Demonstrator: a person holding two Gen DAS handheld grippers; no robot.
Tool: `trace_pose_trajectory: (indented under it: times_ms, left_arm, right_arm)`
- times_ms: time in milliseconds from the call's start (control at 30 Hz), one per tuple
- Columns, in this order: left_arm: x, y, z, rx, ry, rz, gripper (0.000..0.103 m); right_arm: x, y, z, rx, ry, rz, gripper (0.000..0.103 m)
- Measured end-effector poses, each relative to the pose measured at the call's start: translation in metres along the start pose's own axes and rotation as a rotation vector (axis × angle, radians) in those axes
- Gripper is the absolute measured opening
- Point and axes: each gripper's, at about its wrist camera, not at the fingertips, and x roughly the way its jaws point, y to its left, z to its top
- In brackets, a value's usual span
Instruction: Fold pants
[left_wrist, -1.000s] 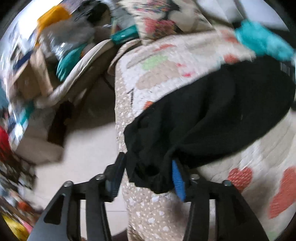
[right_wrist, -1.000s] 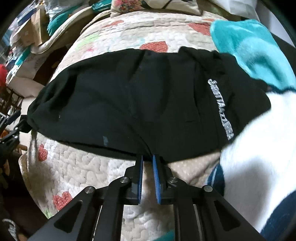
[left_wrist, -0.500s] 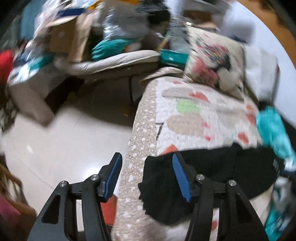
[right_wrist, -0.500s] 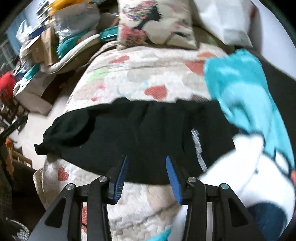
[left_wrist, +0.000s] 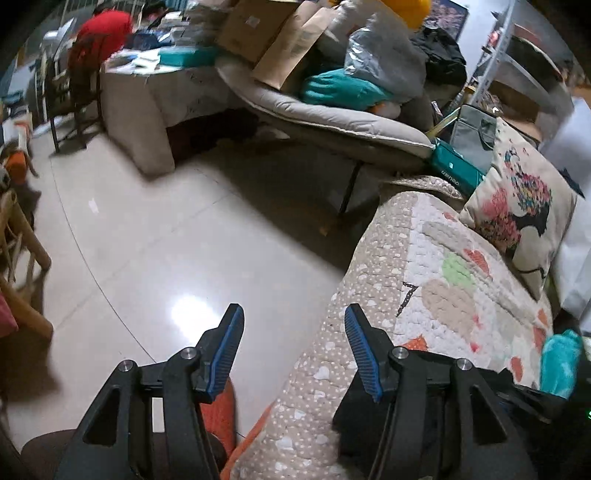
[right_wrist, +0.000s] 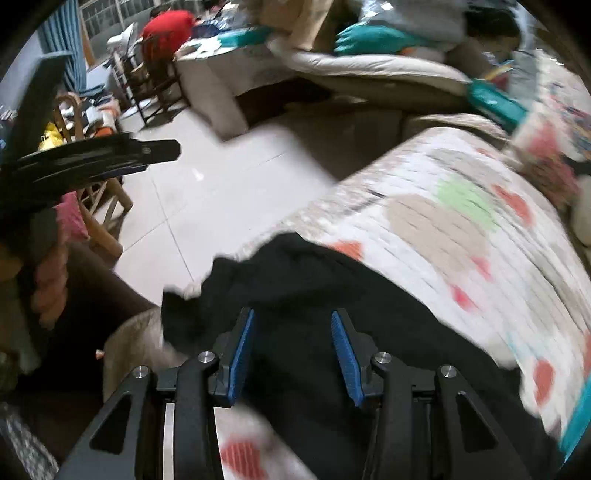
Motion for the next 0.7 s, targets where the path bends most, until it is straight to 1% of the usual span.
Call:
trace_pose_trajectory:
  times_ms: [100, 133, 167, 200, 233, 267, 300, 433, 500, 567, 600, 667, 700]
  left_arm:
    - [0.008, 0.001, 0.0, -0.013, 0.049, -0.021, 0.056]
    - [0.01, 0.0, 0.0, -0.015, 0.062, -0.03, 0.056]
    - [0.011, -0.001, -0.001, -0.017, 0.072, -0.038, 0.056]
    - [0.01, -0.002, -0.002, -0.018, 0.076, -0.045, 0.056]
    - [0.009, -0.002, -0.002, -0.019, 0.078, -0.051, 0.056]
    - [0.009, -0.003, -0.002, -0.02, 0.079, -0.058, 0.056]
    - [0.008, -0.004, -0.002, -0.023, 0.078, -0.063, 0.056]
    - [0.007, -0.007, -0.002, -0.03, 0.069, -0.066, 0.056]
    - [0.009, -0.008, -0.002, -0.029, 0.073, -0.059, 0.056]
    - [0.011, -0.007, -0.001, -0.03, 0.08, -0.053, 0.056]
    - [0.013, -0.007, -0.002, -0.03, 0.086, -0.046, 0.056]
    - [0.016, -0.007, -0.002, -0.03, 0.097, -0.042, 0.056]
    - [0.017, -0.009, -0.003, -0.029, 0.099, -0.038, 0.056]
  right_arm:
    - [0.038, -0.012, 0.015, 0.053, 0.075, 0.006, 0.047]
    - [0.052, -0.016, 0.018, 0.083, 0.101, 0.024, 0.047]
    - [0.06, -0.018, 0.02, 0.102, 0.112, 0.036, 0.035]
    - [0.063, -0.02, 0.022, 0.11, 0.114, 0.034, 0.01]
    - [0.065, -0.021, 0.024, 0.115, 0.114, 0.031, 0.003]
    - [0.065, -0.025, 0.027, 0.138, 0.11, 0.049, 0.003]
    - [0.064, -0.027, 0.029, 0.146, 0.1, 0.048, 0.003]
    - [0.057, -0.043, 0.045, 0.193, 0.031, 0.013, 0.002]
    - [0.055, -0.048, 0.052, 0.209, 0.014, -0.014, 0.003]
    - [0.058, -0.051, 0.059, 0.203, 0.014, -0.044, 0.003]
    - [0.061, -0.05, 0.061, 0.198, 0.025, -0.042, 0.005]
    - [0.065, -0.052, 0.061, 0.202, 0.05, -0.008, 0.005]
    - [0.062, -0.055, 0.059, 0.219, 0.049, -0.006, 0.01]
